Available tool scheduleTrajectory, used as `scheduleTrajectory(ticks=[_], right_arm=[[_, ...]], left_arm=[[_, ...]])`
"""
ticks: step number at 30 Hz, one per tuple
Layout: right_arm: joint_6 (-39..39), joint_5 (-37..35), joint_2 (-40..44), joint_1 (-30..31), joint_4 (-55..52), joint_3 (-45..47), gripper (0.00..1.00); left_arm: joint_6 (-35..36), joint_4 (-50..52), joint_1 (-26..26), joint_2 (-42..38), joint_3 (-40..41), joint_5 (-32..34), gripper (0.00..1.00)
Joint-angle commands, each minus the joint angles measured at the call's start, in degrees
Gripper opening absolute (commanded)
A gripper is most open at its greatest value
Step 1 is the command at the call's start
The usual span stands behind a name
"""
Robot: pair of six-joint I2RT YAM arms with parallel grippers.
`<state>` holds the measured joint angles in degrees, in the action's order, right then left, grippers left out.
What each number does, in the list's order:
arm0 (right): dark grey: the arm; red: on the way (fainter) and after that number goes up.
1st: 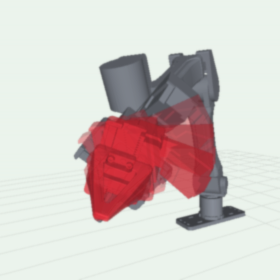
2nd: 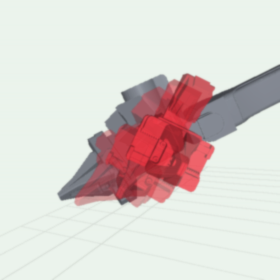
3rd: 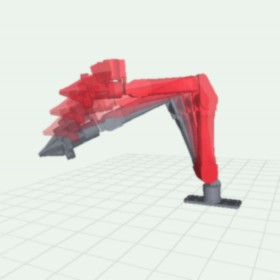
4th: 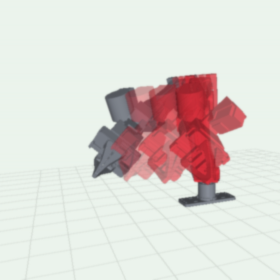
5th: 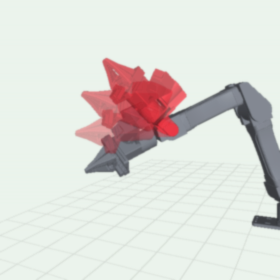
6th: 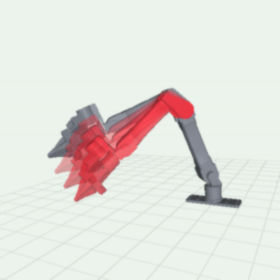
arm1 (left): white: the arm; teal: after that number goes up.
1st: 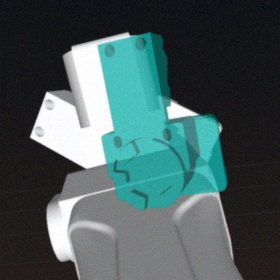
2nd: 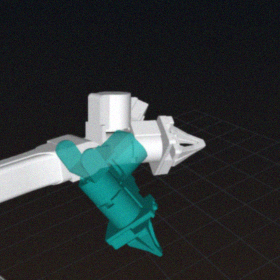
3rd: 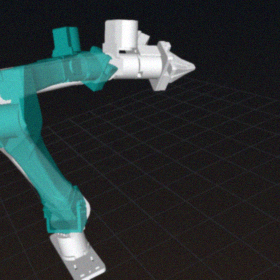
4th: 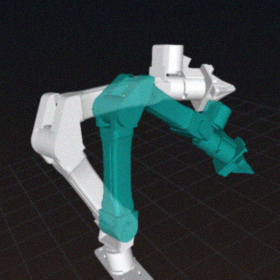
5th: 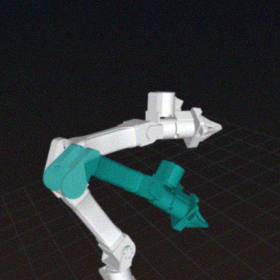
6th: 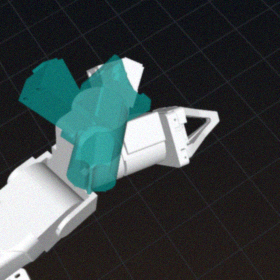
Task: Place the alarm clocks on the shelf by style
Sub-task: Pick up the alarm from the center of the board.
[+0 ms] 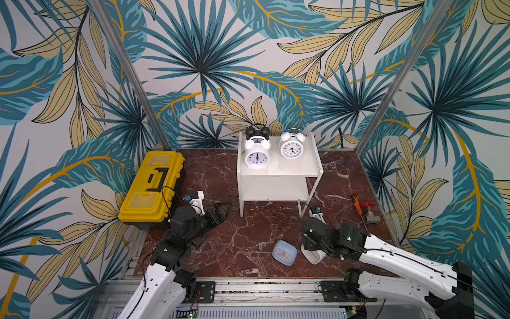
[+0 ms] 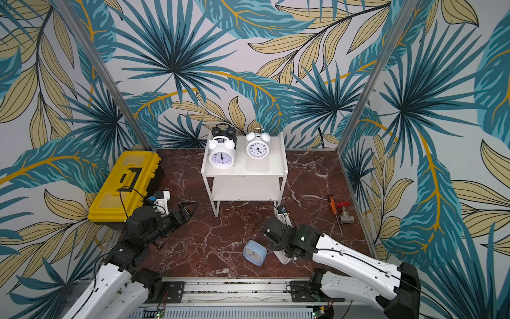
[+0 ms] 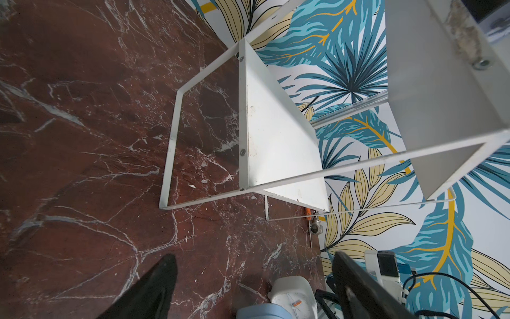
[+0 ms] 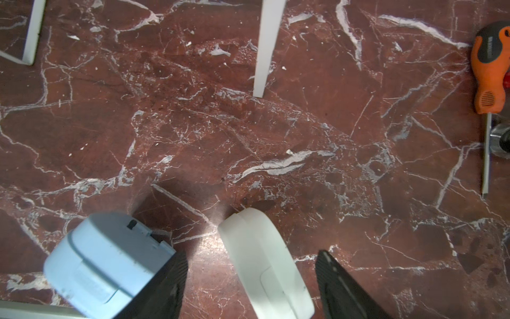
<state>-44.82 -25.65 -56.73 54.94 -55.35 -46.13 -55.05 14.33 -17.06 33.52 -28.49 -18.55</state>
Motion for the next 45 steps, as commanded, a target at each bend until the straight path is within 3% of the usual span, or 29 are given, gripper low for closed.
scheduleTrajectory(ticks=[1, 15, 22, 32, 40, 45], right_arm=[[-0.9, 0.6, -0.7, -1.1, -0.6, 2.2, 0.76], [1.9, 11.2, 1.1, -6.4, 8.1, 10.0, 0.72], [2.4, 12.3, 3.6, -7.7, 7.8, 11.3, 0.49], [3.4, 11.3, 4.3, -7.8, 8.8, 10.6, 0.27], [7.1, 6.0, 8.7, -7.8, 4.7, 1.9, 0.19], [11.9, 11.7, 11.1, -7.8, 9.7, -3.4, 0.18]], left_arm=[[-0.2, -3.4, 0.4, -0.6, 2.3, -1.7, 0.91], [-0.5, -7.4, 0.5, 1.4, 2.7, -5.7, 0.88], [-1.9, -9.0, 0.5, 1.7, 2.9, -5.7, 0.87], [-1.8, -8.9, 0.5, 1.6, 3.2, -5.2, 0.86], [-0.2, -8.3, 0.7, 1.8, 1.7, -4.8, 0.88], [1.7, -6.0, 0.8, 3.1, -0.5, -4.4, 0.87]])
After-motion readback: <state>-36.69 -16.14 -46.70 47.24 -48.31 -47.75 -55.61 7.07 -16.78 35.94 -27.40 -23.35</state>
